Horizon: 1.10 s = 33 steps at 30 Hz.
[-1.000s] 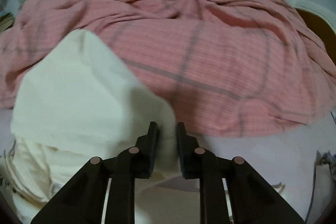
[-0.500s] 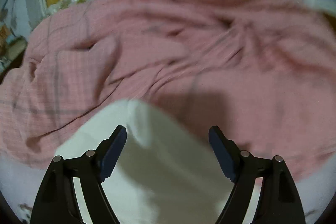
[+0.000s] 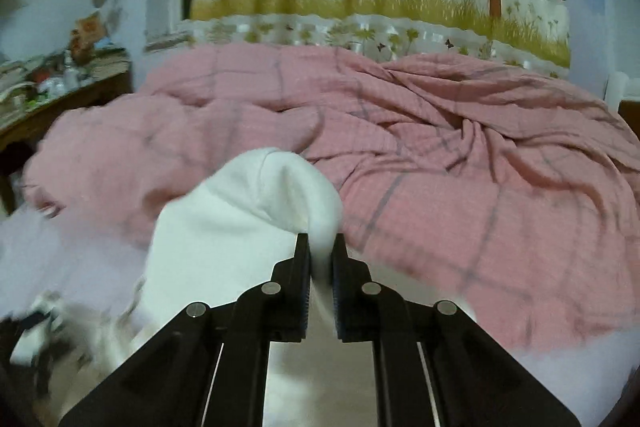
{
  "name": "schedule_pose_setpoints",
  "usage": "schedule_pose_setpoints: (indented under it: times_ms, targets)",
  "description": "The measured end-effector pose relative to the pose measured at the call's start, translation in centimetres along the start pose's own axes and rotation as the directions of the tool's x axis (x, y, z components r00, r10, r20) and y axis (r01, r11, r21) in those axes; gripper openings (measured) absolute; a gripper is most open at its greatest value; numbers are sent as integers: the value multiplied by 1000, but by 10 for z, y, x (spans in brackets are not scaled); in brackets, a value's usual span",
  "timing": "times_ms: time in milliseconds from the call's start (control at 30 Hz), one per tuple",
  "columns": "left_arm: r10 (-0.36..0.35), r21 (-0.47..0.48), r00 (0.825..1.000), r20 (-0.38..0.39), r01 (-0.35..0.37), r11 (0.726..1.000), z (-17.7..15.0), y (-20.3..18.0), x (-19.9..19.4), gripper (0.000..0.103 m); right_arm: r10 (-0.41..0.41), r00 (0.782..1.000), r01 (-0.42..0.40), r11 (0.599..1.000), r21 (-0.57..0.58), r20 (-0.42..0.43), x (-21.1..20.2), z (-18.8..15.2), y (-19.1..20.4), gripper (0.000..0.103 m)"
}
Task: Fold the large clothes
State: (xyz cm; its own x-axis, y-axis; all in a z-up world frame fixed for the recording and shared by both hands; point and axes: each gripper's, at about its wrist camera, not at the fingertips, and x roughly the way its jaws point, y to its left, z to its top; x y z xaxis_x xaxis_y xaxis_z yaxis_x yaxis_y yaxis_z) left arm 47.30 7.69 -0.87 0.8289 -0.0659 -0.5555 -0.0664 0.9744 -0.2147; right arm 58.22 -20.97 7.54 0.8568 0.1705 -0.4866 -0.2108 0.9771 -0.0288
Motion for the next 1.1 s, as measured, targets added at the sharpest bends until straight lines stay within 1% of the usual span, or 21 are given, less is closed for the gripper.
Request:
schedule_pose_setpoints:
  times_ms: [100, 167, 233, 333, 467, 500, 567, 600, 633, 667, 733, 767, 800, 833, 867, 900, 933, 1000, 1033, 1067, 1100]
  targets:
    - [-121, -67, 992, 16, 122, 990, 13, -5, -25, 84, 77, 997, -77, 997, 0, 4, -60, -31, 4, 8]
    - [-181, -70, 982, 54, 184, 980, 22, -11, -44, 85, 102, 995, -102, 995, -14, -7, -95, -56, 14, 8]
    - [-195, -41, 977, 84, 199, 979, 29, -17, -64, 85, 124, 991, -124, 992, -6, -49, -119, -78, 22, 8]
    - [-214, 12, 972, 96, 214, 977, 37, -30, -83, 86, 165, 978, -163, 986, 28, -124, -153, -109, 34, 8]
    - [-252, 88, 967, 33, 249, 965, 36, -54, -87, 89, 174, 972, -163, 984, 79, -159, -193, -137, 41, 9]
    - [-271, 104, 962, 10, 269, 957, 33, -61, -85, 89, 172, 971, -159, 983, 89, -166, -198, -140, 40, 13]
    - [-295, 112, 954, -51, 299, 948, 25, -71, -77, 93, 154, 972, -130, 982, 139, -179, -209, -145, 33, 30]
    - [-303, 103, 948, -102, 313, 944, 21, -76, -70, 93, 146, 975, -117, 978, 171, -169, -214, -146, 29, 54]
    - [-303, 70, 937, -173, 319, 945, 16, -80, -59, 93, 141, 978, -107, 972, 210, -152, -222, -146, 23, 67]
    - [-310, 25, 923, -228, 324, 946, 9, -83, -51, 93, 146, 982, -111, 961, 254, -122, -232, -146, 16, 67]
    - [-385, -51, 873, -300, 388, 920, -3, -90, -40, 93, 164, 982, -131, 944, 302, -88, -245, -144, 8, 67]
    - [-395, -49, 860, -324, 402, 914, -8, -97, -36, 93, 166, 984, -131, 921, 367, -63, -251, -142, -2, 67]
    - [-376, -20, 862, -340, 393, 919, -14, -104, -32, 93, 180, 982, -143, 900, 412, -52, -254, -141, -7, 67]
    - [-338, 18, 874, -350, 367, 930, -21, -110, -27, 93, 204, 978, -161, 879, 448, -50, -256, -139, -12, 67]
    - [-299, 52, 885, -357, 338, 940, -28, -116, -22, 90, 231, 971, -176, 858, 483, -56, -262, -138, -15, 67]
    - [-260, 89, 894, -365, 311, 946, -36, -121, -14, 88, 232, 971, -175, 856, 486, -60, -267, -136, -15, 67]
    - [-231, 123, 898, -374, 295, 948, -43, -126, -8, 81, 226, 972, -170, 862, 477, -61, -274, -134, -14, 67]
    - [-185, 182, 901, -393, 273, 945, -54, -132, 2, 76, 193, 980, -152, 888, 433, -52, -295, -129, -8, 67]
    - [-181, 197, 894, -411, 281, 939, -54, -134, 2, 66, 177, 983, -141, 899, 415, -49, -304, -127, -5, 67]
    - [-183, 184, 889, -421, 281, 942, -48, -130, -2, 46, 162, 986, -137, 913, 384, -35, -321, -125, 0, 67]
    - [-212, 142, 888, -408, 291, 946, -36, -123, -14, 40, 156, 987, -136, 922, 363, -26, -332, -125, 3, 68]
